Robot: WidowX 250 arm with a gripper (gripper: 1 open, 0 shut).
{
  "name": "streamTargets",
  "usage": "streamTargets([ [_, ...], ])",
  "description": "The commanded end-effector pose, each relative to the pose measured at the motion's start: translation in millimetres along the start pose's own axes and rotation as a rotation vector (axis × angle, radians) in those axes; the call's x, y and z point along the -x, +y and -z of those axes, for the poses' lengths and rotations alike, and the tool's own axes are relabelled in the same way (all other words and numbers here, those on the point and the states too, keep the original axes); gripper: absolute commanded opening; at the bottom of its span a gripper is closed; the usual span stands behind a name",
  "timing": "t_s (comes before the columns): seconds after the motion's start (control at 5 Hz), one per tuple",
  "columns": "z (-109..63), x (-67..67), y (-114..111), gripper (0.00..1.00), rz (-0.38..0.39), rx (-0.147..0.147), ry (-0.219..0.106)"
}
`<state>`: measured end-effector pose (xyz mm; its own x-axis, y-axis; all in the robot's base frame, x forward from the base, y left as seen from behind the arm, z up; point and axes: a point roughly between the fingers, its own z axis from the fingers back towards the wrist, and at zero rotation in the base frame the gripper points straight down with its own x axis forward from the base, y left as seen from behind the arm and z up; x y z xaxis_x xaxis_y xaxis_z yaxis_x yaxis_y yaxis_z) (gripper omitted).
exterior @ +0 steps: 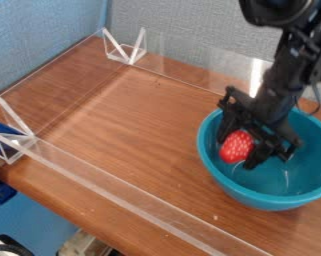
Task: Remove the strawberry from inside the blue bowl and put it on the table
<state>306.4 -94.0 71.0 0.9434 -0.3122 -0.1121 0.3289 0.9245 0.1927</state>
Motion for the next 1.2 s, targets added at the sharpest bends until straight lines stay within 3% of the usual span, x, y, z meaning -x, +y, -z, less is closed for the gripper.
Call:
streamTargets([
  [0.0,-57.2,-5.9,29,0.00,-0.060,-0.015,-0.140],
  [0.2,-86.0,-5.9,62,0.00,-0.128,-0.039,-0.186],
  [0.4,-105.4,-3.1,96,0.00,-0.196,-0.056,-0.210],
  [1.0,-40.1,-17.9,80,0.00,-0.152,-0.021,-0.110],
])
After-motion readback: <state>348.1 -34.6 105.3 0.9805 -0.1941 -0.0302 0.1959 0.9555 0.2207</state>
